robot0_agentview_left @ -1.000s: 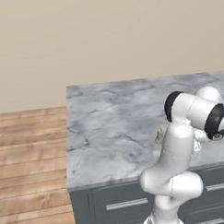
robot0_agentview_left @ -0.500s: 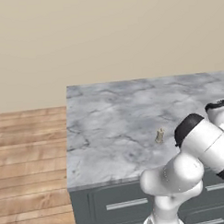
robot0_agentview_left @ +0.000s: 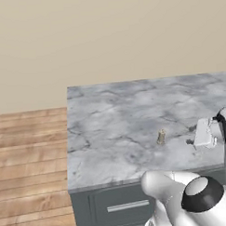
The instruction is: Get the candle and the beer from the cabinet and move them to the dining counter.
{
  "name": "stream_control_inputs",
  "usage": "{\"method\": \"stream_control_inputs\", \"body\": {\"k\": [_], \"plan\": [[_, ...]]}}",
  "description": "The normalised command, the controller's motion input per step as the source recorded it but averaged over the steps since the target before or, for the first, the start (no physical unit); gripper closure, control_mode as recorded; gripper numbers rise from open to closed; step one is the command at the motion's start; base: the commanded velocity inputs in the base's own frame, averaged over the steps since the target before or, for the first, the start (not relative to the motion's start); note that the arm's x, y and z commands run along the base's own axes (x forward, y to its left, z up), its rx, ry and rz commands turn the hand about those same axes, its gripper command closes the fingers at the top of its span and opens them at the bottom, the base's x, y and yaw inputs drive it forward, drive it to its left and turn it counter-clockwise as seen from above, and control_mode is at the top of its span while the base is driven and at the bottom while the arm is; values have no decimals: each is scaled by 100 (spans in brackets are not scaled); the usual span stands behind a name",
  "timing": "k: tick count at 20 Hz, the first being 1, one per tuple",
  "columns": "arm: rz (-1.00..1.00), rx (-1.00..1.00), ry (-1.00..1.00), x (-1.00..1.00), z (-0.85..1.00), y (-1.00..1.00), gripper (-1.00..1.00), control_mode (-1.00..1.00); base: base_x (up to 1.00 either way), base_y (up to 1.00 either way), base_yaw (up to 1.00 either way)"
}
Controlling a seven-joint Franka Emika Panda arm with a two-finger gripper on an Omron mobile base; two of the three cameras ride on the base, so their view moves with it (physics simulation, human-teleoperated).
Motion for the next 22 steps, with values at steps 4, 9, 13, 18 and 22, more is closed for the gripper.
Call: {"method": "stream_control_inputs", "body": {"k": [4, 9, 13, 18, 22], "plan": [[-18, -15, 4, -28, 62, 29, -100, -100, 0, 0, 0], [-11, -7, 21, -38, 54, 16, -100, -100, 0, 0, 0], [-12, 0, 24, -36, 41, 29, -100, -100, 0, 0, 0], [-20, 0, 24, -30, 33, 29, -100, -100, 0, 0, 0], [-26, 1, 16, -29, 34, 21, -100, -100, 0, 0, 0]]}}
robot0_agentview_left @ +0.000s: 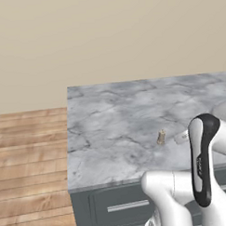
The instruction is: Get the candle and the beer from the cabinet and move them to the dining counter.
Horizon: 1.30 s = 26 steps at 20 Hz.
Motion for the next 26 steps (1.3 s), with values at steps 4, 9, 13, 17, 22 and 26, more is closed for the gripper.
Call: {"method": "stream_control_inputs", "body": {"k": [4, 9, 13, 17, 22, 26], "plan": [[-35, 1, 12, -25, 25, 22, -100, -100, 0, 0, 0], [-36, 1, 20, -28, 16, 17, -100, -100, 0, 0, 0], [-37, 6, 4, -15, 5, 22, -100, -100, 0, 0, 0], [-19, 1, -27, -2, -1, 19, -100, -100, 0, 0, 0], [-5, 0, -13, -6, 8, 6, -100, -100, 0, 0, 0], [0, 0, 2, 0, 6, 1, -100, -100, 0, 0, 0]]}}
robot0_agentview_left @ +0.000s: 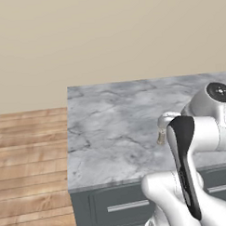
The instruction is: Get the candle and the beer from the cabinet and move them to the dining counter.
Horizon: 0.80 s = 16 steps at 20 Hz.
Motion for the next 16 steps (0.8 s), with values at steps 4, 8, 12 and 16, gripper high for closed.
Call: {"method": "stream_control_inputs", "body": {"k": [4, 8, 12, 16], "plan": [[0, 0, 0, 0, 0, 0, -100, -100, 0, 0, 0], [0, 0, 0, 0, 0, 0, -100, -100, 0, 0, 0], [0, 0, 0, 0, 0, 0, -100, 100, -39, 6, 2], [0, 0, 0, 0, 0, 0, -100, 100, -60, 14, 24]]}}
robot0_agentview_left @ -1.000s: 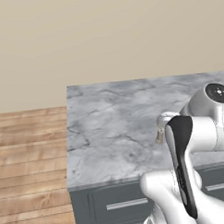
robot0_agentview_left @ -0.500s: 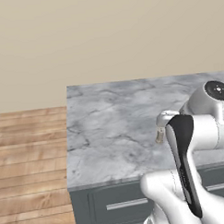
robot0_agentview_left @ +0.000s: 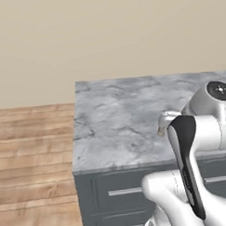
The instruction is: Get the candle and the beer from the cabinet and move them to the dining counter.
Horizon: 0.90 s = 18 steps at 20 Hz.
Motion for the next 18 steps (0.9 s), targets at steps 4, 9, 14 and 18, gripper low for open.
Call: {"method": "stream_control_inputs", "body": {"k": [4, 9, 14, 18], "plan": [[0, 0, 0, 0, 0, 0, -100, 100, -16, 6, 92], [0, 0, 0, 0, 0, 0, -100, 100, -2, 0, 100], [0, 0, 0, 0, 0, 0, -100, 100, -1, 0, 100], [0, 0, 0, 0, 0, 0, -100, 100, 7, 13, 88]]}}
